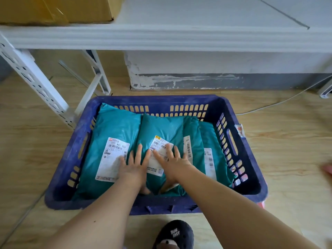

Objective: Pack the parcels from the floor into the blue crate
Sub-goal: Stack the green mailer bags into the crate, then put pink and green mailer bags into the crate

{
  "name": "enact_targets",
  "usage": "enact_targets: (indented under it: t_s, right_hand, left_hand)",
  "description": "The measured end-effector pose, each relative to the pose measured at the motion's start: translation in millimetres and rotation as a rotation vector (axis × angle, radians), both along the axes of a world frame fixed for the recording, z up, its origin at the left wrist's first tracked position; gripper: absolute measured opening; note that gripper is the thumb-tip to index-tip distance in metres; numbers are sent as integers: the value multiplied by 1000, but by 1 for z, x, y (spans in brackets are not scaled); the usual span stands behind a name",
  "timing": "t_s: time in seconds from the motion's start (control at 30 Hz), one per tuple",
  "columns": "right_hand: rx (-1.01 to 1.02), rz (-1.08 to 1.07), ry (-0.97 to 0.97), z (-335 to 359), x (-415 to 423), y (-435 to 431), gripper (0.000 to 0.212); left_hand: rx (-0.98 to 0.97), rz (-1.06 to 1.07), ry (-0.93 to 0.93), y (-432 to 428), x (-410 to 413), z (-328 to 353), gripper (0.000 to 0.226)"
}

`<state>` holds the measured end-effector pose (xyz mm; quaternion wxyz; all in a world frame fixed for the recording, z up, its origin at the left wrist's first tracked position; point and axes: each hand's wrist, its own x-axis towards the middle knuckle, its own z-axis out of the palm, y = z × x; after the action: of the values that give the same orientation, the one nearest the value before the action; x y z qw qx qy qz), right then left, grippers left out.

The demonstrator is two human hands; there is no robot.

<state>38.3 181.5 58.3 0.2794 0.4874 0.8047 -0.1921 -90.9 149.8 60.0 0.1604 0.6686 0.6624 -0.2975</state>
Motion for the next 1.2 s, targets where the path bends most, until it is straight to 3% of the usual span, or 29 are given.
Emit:
enact_targets:
  t_s: [0.13,0.27,0.37,0.47,0.57,0.67,0.77,0.93,1.2]
  right_hand:
    - [-153,-14,34,14,8,7,129]
    - [-19,58,-105,-3,5,-5,123]
    - [18,17,-72,-6,2,-12,108]
    - [3,11,-8,3,8,-14,111]
    - [13,-88,160,19,25,-13,104]
    - [83,-262,334,40,47,-10,86]
    - [181,-378,430,65,75,-12,66]
    - [314,-538,505,91,122,-27,45]
    - [478,-761,566,107,192,-47,36]
  left_hand:
    - [-66,14,16,8,3,-1,132]
    - [-91,55,2,10,6,0,134]
    - [-109,62,30,11,10,7,135]
    - [-117,89,50,12,17,15,131]
    - [-39,121,11,16,28,26,111]
    - [199,136,-113,21,39,42,77]
    - [391,70,-179,25,47,52,59]
    - [449,-9,-296,24,69,60,48]
    - [533,-84,-573,27,138,89,43]
